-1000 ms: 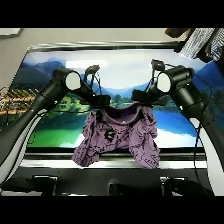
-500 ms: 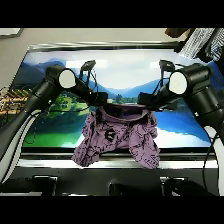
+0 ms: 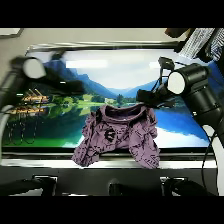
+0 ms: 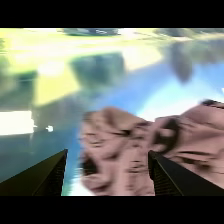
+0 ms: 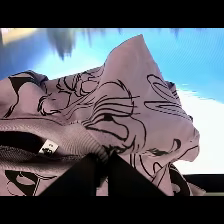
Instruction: Fold the clothes and pants, and hang the long-sleeved shirts on hangers.
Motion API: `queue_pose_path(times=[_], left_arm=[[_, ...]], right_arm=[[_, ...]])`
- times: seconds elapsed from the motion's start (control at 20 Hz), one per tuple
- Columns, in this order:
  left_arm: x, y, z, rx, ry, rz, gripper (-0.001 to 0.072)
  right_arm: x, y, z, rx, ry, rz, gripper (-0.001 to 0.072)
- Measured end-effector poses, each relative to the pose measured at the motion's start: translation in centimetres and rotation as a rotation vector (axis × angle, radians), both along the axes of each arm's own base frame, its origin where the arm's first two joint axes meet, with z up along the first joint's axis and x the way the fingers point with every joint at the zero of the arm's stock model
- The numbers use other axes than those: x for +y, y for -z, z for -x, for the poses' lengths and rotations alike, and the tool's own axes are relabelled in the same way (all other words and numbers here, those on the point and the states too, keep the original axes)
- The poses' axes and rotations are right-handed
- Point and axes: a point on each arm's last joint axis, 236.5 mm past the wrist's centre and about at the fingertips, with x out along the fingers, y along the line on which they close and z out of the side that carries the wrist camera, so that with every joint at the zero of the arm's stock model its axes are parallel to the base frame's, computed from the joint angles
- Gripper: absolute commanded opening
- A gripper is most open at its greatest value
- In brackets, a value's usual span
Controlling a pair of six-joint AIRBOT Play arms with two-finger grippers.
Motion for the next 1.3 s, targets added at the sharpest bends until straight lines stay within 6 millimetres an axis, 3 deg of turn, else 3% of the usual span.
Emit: queue_pose_path(times=[0.15, 0.3, 0.4, 0.5, 0.55, 0.6, 0.65, 0.85, 1.3], left_arm=[[9.9, -0.6, 1.2, -0.027, -0.14, -0.062, 0.0568], [19.0, 0.0, 4.4, -0.022, -0.267, -0.132, 0.0567], [23.5, 1.0, 6.9, 0.019, -0.347, -0.163, 0.0488], [26.5, 1.8, 9.0, 0.06, -0.407, -0.178, 0.0491], [27.6, 2.2, 9.9, 0.078, -0.431, -0.181, 0.0518], [28.5, 2.6, 10.6, 0.091, -0.446, -0.189, 0.0665], [29.3, 3.0, 11.1, 0.101, -0.46, -0.193, 0.072], [31.5, 6.2, 12.8, 0.124, -0.448, -0.208, 0.072], [30.2, 15.8, 14.8, 0.119, -0.198, -0.194, 0.072]], right_arm=[[0.0, 0.0, 0.1, 0.004, -0.016, 0.004, 0.0045], [0.0, 0.2, 0.4, 0.014, -0.041, 0.015, 0.0045], [0.0, 0.2, 0.6, 0.018, -0.051, 0.018, 0.0045], [0.0, 0.2, 0.6, 0.018, -0.055, 0.019, 0.0048], [0.0, 0.2, 0.6, 0.02, -0.056, 0.02, 0.0048], [0.0, 0.2, 0.6, 0.02, -0.062, 0.022, 0.0048], [0.0, 0.2, 0.6, 0.02, -0.063, 0.022, 0.0047], [0.0, 0.2, 0.5, 0.014, -0.076, 0.026, 0.0047], [-0.5, 0.1, 0.2, -0.003, -0.076, 0.05, 0.0047]])
